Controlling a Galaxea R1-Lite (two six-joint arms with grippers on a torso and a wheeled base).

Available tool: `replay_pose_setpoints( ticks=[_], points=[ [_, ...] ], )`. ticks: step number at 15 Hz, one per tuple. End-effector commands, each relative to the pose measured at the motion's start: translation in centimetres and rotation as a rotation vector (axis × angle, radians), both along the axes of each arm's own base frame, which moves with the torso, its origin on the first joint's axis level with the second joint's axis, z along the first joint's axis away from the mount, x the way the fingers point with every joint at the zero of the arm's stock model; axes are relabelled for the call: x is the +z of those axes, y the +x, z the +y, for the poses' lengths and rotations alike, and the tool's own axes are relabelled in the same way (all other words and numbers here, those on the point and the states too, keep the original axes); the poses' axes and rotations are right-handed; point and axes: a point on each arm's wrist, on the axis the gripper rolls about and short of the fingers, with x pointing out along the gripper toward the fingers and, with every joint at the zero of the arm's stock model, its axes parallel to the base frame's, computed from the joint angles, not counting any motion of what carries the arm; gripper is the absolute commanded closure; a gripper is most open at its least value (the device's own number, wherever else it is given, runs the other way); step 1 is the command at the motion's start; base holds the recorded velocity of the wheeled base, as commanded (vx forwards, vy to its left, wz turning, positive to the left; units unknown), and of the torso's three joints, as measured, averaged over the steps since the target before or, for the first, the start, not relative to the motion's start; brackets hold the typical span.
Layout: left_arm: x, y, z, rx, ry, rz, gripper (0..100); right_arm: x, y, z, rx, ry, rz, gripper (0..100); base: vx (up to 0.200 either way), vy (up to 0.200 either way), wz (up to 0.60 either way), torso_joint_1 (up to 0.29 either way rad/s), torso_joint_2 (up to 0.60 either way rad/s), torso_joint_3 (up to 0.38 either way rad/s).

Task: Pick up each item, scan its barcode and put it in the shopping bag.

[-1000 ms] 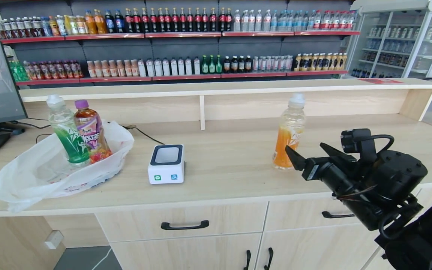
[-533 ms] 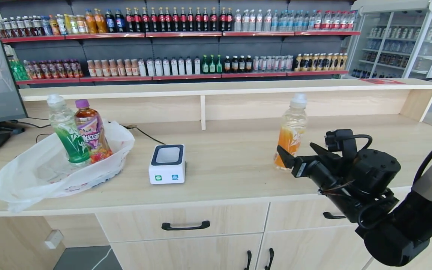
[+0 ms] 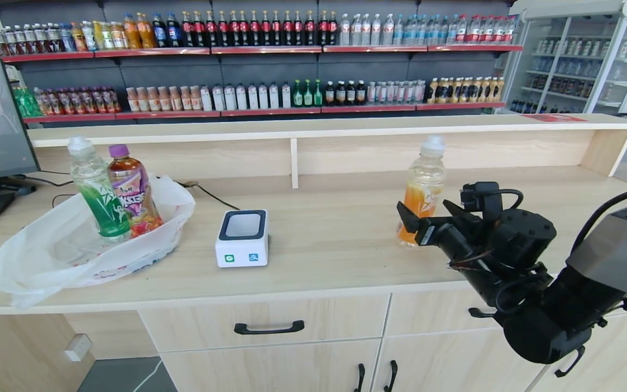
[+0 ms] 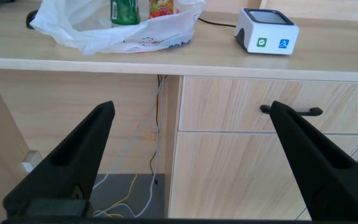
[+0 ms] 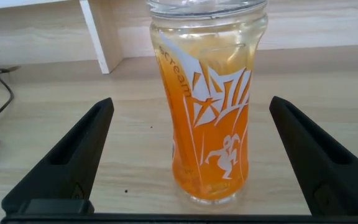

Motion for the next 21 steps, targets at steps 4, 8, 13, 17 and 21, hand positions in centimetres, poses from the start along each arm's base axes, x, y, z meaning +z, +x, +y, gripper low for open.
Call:
replay_pose_setpoints(
  ticks=[4,8,13,17,21],
  points=[
    [0.0,0.0,0.0,0.000,0.000,-0.001,0,-1.3,2.0,1.0,0.010,-0.006,-0.008,0,0.000,0.000,0.00,0.000,0.00,0.000],
    [0.0,0.0,0.0,0.002,0.000,-0.001,0,-1.6,3.0,1.0,0.003,-0.005,-0.020,0,0.000,0.000,0.00,0.000,0.00,0.000],
    [0.0,0.0,0.0,0.002,0.000,-0.001,0,-2.0,3.9,1.2,-0.002,-0.006,-0.033,0,0.000,0.000,0.00,0.000,0.00,0.000],
    [0.0,0.0,0.0,0.002,0.000,-0.001,0,-2.1,4.6,1.3,-0.005,0.004,-0.046,0,0.000,0.000,0.00,0.000,0.00,0.000],
    [0.0,0.0,0.0,0.000,0.000,-0.001,0,-2.1,5.0,1.5,-0.004,0.006,-0.055,0,0.000,0.000,0.00,0.000,0.00,0.000]
  ],
)
